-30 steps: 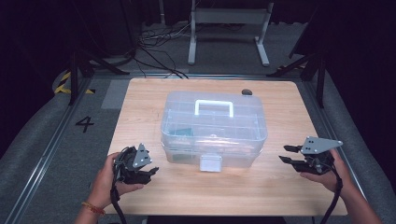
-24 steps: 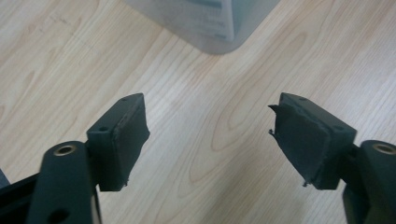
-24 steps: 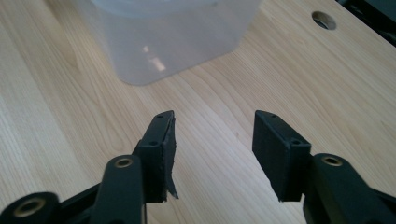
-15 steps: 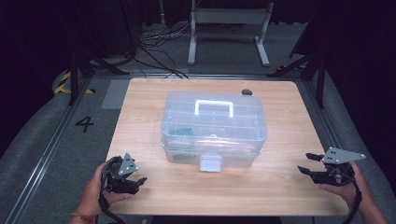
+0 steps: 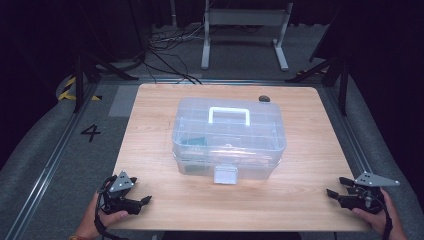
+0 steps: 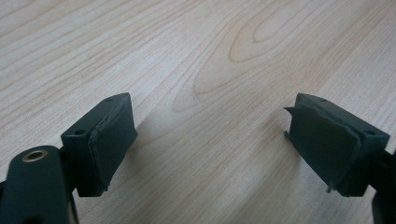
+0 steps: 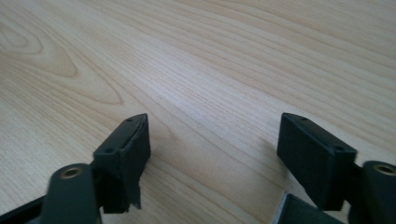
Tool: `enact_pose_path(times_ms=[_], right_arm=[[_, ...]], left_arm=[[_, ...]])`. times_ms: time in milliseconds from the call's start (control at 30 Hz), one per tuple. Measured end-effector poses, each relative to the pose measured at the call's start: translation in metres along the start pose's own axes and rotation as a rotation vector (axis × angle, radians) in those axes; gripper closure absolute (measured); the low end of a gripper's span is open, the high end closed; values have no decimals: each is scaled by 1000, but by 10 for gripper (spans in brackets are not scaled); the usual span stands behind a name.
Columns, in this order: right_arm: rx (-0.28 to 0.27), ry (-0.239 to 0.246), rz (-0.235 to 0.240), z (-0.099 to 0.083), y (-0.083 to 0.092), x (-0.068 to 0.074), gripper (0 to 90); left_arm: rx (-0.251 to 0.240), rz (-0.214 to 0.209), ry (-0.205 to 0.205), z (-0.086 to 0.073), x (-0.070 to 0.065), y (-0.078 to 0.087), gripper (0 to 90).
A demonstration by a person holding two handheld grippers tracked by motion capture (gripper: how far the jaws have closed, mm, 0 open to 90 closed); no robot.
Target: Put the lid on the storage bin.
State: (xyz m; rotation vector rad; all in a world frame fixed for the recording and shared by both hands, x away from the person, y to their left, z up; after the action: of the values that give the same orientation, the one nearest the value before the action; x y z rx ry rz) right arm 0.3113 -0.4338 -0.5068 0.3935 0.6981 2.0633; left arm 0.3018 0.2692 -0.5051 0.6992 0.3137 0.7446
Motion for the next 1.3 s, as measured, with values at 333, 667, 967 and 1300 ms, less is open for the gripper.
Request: enact_pose_path(times_ms=[333,667,967,1300], right_arm=[[-4,-8,-16,-1,0,1,226],[-4,-13,-26,-1,-1,2,220],[-4,-14,-25,-1,-1,2,220],[-4,-14,-26,-1,-1,2,220]], left_arm=[[-3,8,4,0,0,0,152],[-3,26,20,0,-1,-1,134],[1,34,26,0,-2,-1,131],[8,46,23,0,-2,0,128]])
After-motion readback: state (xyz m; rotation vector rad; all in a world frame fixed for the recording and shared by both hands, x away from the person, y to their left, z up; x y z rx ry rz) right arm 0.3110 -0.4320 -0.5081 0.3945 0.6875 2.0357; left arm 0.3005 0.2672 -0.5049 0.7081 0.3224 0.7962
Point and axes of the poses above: each handheld gripper's, and its own axes: y roughly backward along the jaws, z roughly out of its top, x roughly to its left, the point moved 3 cm from there along -y, roughly forward along the jaws, and after that the axes turned 4 degrees about -x, right-handed, at the moved point
